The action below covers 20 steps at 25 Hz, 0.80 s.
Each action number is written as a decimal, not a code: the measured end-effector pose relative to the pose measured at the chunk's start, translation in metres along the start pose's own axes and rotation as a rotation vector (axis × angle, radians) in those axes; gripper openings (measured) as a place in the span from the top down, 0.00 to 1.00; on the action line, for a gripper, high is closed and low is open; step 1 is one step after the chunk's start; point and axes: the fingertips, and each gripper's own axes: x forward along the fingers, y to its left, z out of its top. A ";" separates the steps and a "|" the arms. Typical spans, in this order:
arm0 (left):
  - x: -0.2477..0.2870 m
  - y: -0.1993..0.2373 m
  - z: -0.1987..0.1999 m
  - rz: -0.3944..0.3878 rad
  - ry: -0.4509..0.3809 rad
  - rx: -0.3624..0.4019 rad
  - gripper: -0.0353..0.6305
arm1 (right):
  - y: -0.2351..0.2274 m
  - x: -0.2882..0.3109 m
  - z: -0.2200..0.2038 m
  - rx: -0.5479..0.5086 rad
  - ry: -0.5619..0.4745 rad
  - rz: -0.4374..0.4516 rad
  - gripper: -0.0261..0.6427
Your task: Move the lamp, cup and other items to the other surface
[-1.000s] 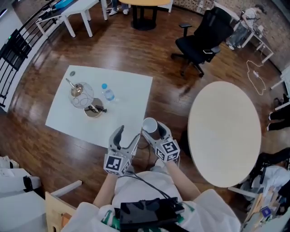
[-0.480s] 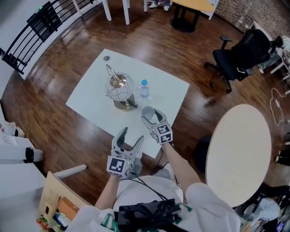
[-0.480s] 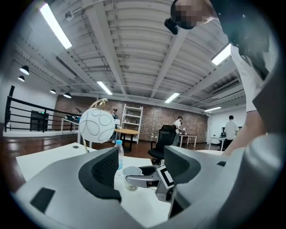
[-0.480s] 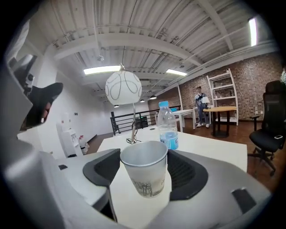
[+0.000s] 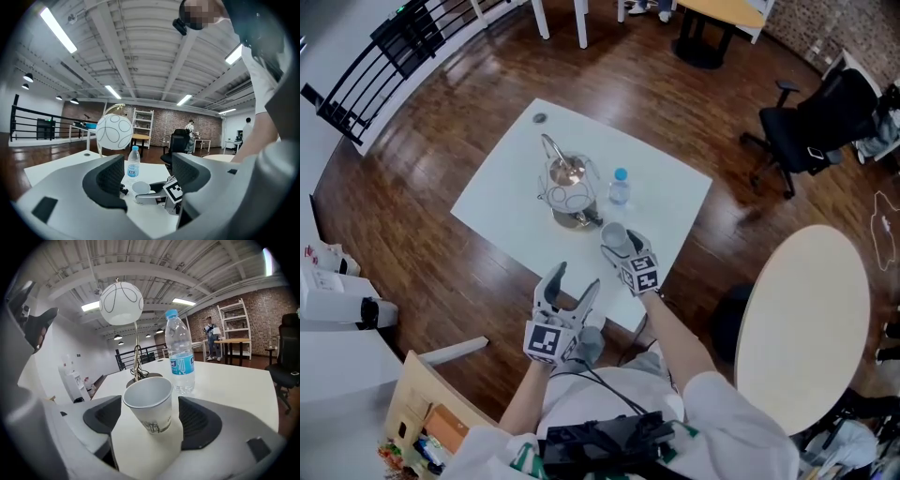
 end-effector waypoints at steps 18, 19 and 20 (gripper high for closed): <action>0.063 -0.096 0.080 -0.233 -0.166 0.043 0.48 | -0.024 -0.327 0.177 -0.070 -0.625 -0.382 0.35; 0.066 -0.115 0.090 -0.271 -0.172 0.045 0.48 | -0.025 -0.356 0.179 -0.072 -0.639 -0.424 0.35; 0.069 -0.132 0.096 -0.307 -0.178 0.058 0.48 | -0.027 -0.383 0.178 -0.068 -0.648 -0.467 0.35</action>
